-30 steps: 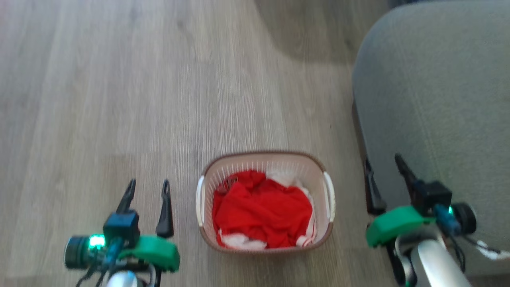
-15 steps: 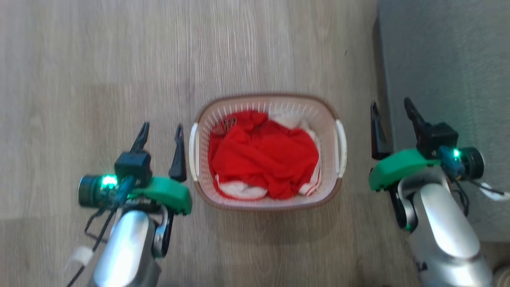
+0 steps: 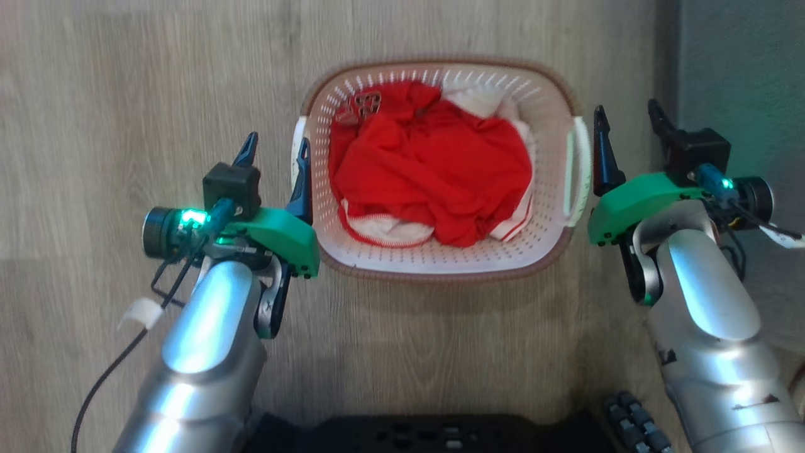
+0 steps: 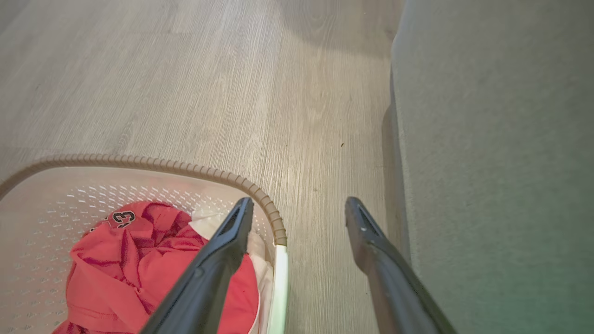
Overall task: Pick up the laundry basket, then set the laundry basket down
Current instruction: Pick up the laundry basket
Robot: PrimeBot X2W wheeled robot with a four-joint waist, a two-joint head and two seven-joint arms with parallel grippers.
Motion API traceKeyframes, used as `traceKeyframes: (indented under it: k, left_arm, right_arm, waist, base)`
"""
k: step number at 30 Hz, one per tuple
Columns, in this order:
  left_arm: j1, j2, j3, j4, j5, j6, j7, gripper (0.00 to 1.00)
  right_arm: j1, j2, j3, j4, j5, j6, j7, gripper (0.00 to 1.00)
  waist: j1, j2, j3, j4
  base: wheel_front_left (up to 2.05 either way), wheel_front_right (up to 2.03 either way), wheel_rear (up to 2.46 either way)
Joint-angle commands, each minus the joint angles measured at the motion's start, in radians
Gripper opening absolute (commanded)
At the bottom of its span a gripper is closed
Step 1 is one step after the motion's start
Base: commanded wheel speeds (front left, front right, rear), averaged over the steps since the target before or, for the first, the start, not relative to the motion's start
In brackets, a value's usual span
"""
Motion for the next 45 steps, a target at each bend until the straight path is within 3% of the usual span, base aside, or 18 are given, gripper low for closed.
traceKeyframes:
  k: [1,7,23,38,40,41,42,43,44,45]
  left_arm:
    - [-0.007,0.012,0.007,0.015,-0.02,0.002,-0.008,1.0]
    - [-0.069,0.012,-0.047,0.118,-0.088,-0.014,-0.008,1.0]
    - [-0.22,0.012,-0.175,0.307,-0.138,-0.027,-0.008,1.0]
    - [-0.328,0.012,-0.312,0.409,-0.23,-0.001,-0.008,1.0]
    - [-0.334,0.012,-0.324,0.409,-0.238,0.003,-0.008,1.0]
    - [-0.337,0.012,-0.328,0.408,-0.242,0.004,-0.008,1.0]
    - [-0.341,0.012,-0.336,0.408,-0.25,0.008,-0.008,0.73]
    - [-0.342,0.012,-0.34,0.41,-0.254,0.008,-0.008,0.42]
    - [-0.343,0.012,-0.344,0.412,-0.258,0.008,-0.008,0.25]
    - [-0.344,0.012,-0.349,0.416,-0.262,0.008,-0.008,0.0]
  right_arm:
    - [0.01,0.002,0.022,-0.003,0.003,-0.002,-0.012,1.0]
    - [-0.004,0.002,0.03,0.027,0.007,-0.002,-0.012,1.0]
    - [-0.045,0.002,0.064,0.083,0.038,-0.002,-0.012,1.0]
    - [-0.108,0.002,0.082,0.177,0.072,-0.002,-0.012,1.0]
    - [-0.11,0.002,0.077,0.182,0.069,-0.002,-0.012,0.82]
    - [-0.111,0.002,0.075,0.184,0.067,-0.002,-0.012,0.67]
    - [-0.113,0.002,0.07,0.191,0.065,-0.002,-0.012,0.42]
    - [-0.114,0.002,0.069,0.195,0.064,-0.002,-0.012,0.33]
    - [-0.116,0.002,0.068,0.198,0.064,-0.002,-0.012,0.17]
    - [-0.118,0.002,0.067,0.202,0.065,-0.002,-0.012,0.0]
  waist:
    - [-0.0003,0.0,0.061,0.019]
    - [-0.0003,0.0,0.117,0.031]
    - [-0.0003,0.0,0.229,0.039]
    - [-0.0003,0.0,0.29,0.036]
    - [-0.0003,0.0,0.294,0.037]
    - [-0.0003,0.0,0.296,0.038]
    - [-0.0003,0.0,0.298,0.039]
    - [-0.0003,0.0,0.298,0.04]
    - [-0.0003,0.0,0.298,0.04]
    - [-0.0003,0.0,0.297,0.04]
  base:
    - [0.0,0.0,0.0]
    - [0.0,0.0,0.0]
    - [0.0,0.0,0.0]
    - [0.0,0.0,0.0]
    - [0.0,0.0,0.0]
    - [0.0,0.0,0.0]
    - [0.0,0.0,0.0]
    - [0.0,0.0,0.0]
    - [0.0,0.0,0.0]
    - [0.0,0.0,0.0]
